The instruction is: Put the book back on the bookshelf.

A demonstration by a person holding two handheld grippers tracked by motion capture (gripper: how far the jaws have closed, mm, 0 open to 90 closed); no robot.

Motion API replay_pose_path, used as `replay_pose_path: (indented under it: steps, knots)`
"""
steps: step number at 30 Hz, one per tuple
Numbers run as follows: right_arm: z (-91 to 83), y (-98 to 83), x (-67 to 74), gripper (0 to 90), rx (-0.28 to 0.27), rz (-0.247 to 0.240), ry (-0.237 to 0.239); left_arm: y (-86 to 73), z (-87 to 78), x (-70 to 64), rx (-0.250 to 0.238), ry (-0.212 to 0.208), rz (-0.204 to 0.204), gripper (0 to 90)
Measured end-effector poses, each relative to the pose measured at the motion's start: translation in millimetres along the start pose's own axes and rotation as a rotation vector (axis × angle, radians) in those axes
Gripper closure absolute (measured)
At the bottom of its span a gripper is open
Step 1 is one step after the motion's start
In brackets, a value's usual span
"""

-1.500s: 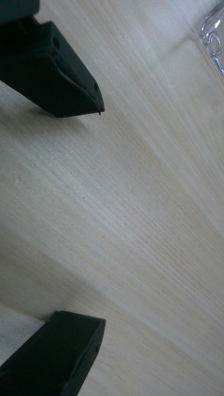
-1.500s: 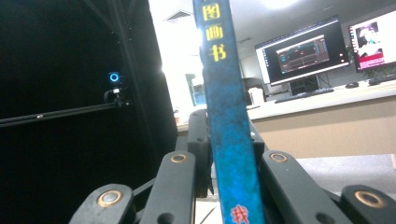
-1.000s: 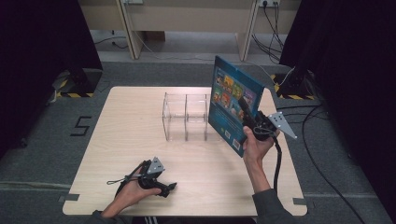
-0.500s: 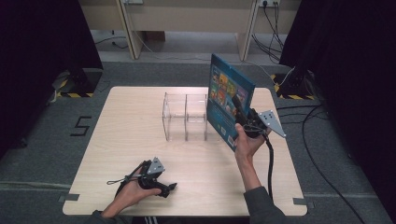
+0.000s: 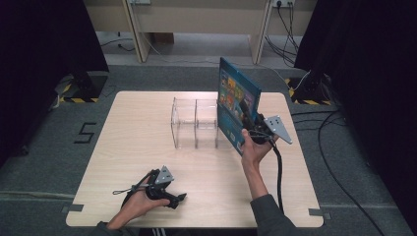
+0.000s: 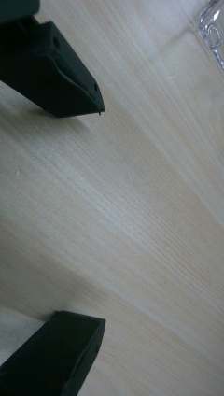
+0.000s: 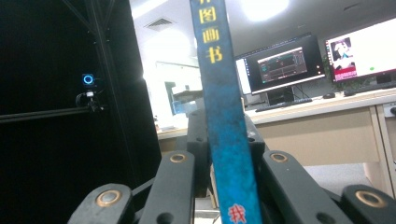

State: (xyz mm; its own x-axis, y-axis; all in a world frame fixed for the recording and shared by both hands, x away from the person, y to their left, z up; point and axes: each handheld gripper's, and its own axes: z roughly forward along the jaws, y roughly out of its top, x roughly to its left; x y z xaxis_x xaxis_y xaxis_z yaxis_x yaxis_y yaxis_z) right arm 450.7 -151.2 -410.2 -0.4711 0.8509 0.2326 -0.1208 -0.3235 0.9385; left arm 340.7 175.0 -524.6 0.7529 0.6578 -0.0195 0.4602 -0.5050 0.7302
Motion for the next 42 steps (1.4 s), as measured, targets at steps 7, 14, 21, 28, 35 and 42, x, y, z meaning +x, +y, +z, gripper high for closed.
replay_pose_path:
  steps: [7,14,21,28,35,42]
  knots:
    - [0.2,-3.7,-2.0,80.4,-0.008,0.001,-0.01,0.0,-0.3,-0.4,0.002,-0.004,0.005,0.0]
    - [-0.4,-6.4,-3.5,79.5,-0.014,0.037,-0.008,0.0,-0.2,-0.7,0.002,-0.004,0.005,0.0]
    - [-13.9,-5.0,-5.0,78.9,0.021,0.076,-0.032,-0.1,-0.1,-0.9,0.001,-0.004,0.007,0.0]
    - [-21.7,-5.0,-8.3,79.6,0.069,0.066,-0.072,0.0,0.0,-1.1,0.001,-0.004,0.006,0.0]
    - [-26.7,-3.0,-6.2,79.0,0.113,0.036,-0.069,-0.1,0.0,-1.3,0.0,-0.005,0.007,0.0]
    - [-31.2,-0.6,-9.6,76.8,0.14,0.046,-0.078,-0.1,-0.1,-1.6,0.0,-0.004,0.007,0.0]
